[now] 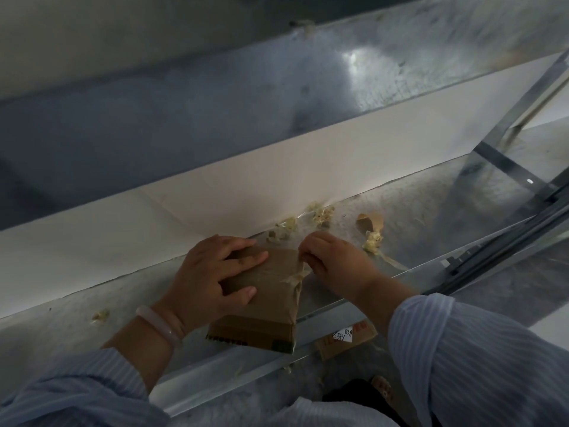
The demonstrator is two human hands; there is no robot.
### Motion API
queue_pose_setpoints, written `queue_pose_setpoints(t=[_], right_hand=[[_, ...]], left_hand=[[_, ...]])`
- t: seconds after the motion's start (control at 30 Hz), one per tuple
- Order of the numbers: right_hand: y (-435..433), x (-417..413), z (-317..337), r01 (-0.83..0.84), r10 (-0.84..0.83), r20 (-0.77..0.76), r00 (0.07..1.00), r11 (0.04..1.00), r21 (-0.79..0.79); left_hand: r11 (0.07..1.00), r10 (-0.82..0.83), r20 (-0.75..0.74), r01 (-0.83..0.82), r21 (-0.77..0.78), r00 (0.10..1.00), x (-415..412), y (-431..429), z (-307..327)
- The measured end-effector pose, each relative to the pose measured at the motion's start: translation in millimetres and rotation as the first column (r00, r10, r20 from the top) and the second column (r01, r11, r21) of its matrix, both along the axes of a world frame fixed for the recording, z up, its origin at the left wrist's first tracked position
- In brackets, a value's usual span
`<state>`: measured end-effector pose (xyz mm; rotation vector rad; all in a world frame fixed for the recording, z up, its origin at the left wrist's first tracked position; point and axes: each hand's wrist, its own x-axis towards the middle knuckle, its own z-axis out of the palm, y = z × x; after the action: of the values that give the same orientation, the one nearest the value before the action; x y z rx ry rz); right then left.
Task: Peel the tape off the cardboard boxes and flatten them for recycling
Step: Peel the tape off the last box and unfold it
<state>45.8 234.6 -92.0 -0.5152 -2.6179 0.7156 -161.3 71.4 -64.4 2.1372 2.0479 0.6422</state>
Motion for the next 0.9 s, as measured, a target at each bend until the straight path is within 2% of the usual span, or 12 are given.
queue_pose_setpoints(t=[0.3, 0.43, 0.67, 0.8, 0.9], right_hand=[[0, -5, 4, -0.084, 0.083, 0.018, 0.996, 0.995, 0.060], [2, -11, 9, -0.076, 0.076, 0.013, 0.997, 0.997, 0.027], [8, -20, 14, -0.011, -0.001, -0.120, 0.993, 0.995, -0.095], [22, -23, 27, -0.057, 0.052, -0.077, 0.996, 0.997, -0.061], [19, -11, 25, -0.031, 0.025, -0.085, 0.996, 0.997, -0.069]], left_hand=[[1.000, -0.015, 0.001, 0.015, 0.002, 1.000, -1, 1, 0], [1.000, -0.006, -0.002, 0.006, -0.018, 1.000, 0, 2, 2], [0.998, 0.043, -0.003, -0.043, -0.054, 0.999, 4, 0, 3], [0.995, 0.086, 0.002, -0.086, -0.050, 0.996, 8, 1, 4], [0.993, 0.113, 0.011, -0.113, -0.034, 0.994, 8, 2, 1]])
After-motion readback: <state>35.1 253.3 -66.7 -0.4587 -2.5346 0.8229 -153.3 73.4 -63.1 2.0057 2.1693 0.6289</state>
